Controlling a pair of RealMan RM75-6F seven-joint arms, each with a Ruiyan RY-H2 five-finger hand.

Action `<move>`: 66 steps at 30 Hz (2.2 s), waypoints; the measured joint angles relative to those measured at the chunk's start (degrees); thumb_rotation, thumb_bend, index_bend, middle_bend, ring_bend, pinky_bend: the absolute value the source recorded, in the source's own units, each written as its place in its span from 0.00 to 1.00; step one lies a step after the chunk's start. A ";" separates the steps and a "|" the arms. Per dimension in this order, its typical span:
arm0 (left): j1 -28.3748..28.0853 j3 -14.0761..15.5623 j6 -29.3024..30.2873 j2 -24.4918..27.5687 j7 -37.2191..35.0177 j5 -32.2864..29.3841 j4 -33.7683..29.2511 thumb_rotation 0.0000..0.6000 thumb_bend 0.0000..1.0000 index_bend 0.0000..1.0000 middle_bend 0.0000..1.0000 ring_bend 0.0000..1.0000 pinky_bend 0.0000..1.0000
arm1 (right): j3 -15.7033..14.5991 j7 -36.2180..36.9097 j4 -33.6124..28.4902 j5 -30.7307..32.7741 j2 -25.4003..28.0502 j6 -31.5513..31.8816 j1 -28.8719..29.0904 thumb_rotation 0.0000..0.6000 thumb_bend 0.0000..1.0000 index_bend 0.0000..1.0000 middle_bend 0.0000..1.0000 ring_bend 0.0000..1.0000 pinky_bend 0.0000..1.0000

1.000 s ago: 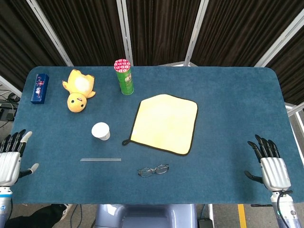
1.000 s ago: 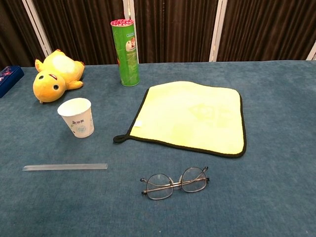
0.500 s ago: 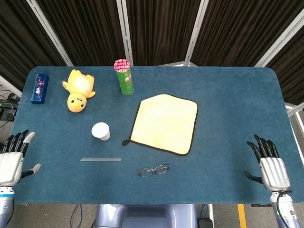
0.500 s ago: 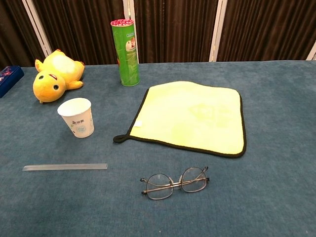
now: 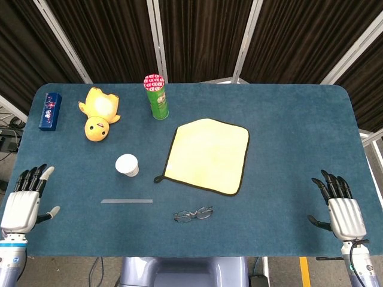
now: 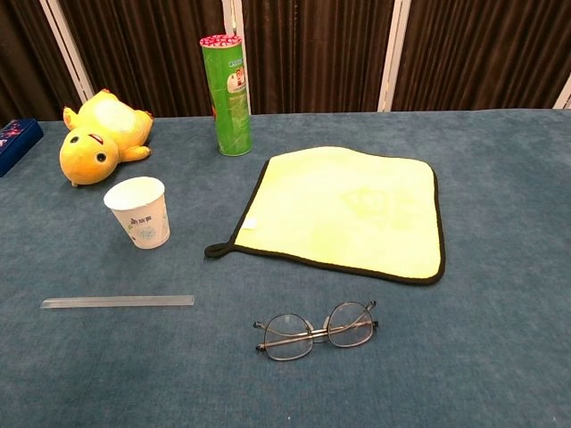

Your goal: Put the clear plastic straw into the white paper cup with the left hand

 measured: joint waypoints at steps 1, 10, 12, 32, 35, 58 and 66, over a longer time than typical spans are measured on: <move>-0.29 -0.10 -0.21 -0.52 0.37 0.07 0.05 1.00 0.18 0.24 0.41 0.38 0.44 | 0.01 0.01 -0.01 0.04 0.01 0.00 -0.01 1.00 0.09 0.13 0.00 0.00 0.00; -3.43 -0.65 -4.46 -2.99 5.54 -0.30 -2.32 1.00 0.18 0.50 0.98 0.91 0.80 | 0.01 0.10 -0.04 0.36 -0.05 -0.41 0.07 1.00 0.09 0.13 0.00 0.00 0.00; -4.34 -0.85 -6.11 -3.46 7.64 -1.23 -3.31 1.00 0.19 0.51 1.00 0.94 0.82 | -0.01 0.13 -0.02 0.31 -0.07 -0.43 0.09 1.00 0.09 0.13 0.00 0.00 0.00; -16.06 -5.33 -19.15 -13.02 30.22 -26.33 -9.36 1.00 0.33 0.49 1.00 0.96 0.84 | 0.36 2.13 -0.69 0.51 1.02 -0.14 0.01 1.00 0.09 0.13 0.00 0.00 0.00; -17.49 -5.33 -19.78 -14.41 31.99 -29.31 -9.06 1.00 0.34 0.48 1.00 0.96 0.84 | 0.29 2.32 -0.72 0.75 1.09 -0.63 0.08 1.00 0.09 0.13 0.00 0.00 0.00; -24.12 -4.11 -18.45 -20.95 34.36 -38.90 -5.67 1.00 0.36 0.47 1.00 0.96 0.84 | 0.09 2.99 -1.06 0.59 1.33 -0.81 0.12 1.00 0.09 0.13 0.00 0.00 0.00; -24.79 -3.28 -18.27 -21.17 33.85 -39.40 -5.09 1.00 0.38 0.49 1.00 0.96 0.84 | 0.04 2.98 -1.13 0.51 1.28 -0.77 0.10 1.00 0.09 0.13 0.00 0.00 0.00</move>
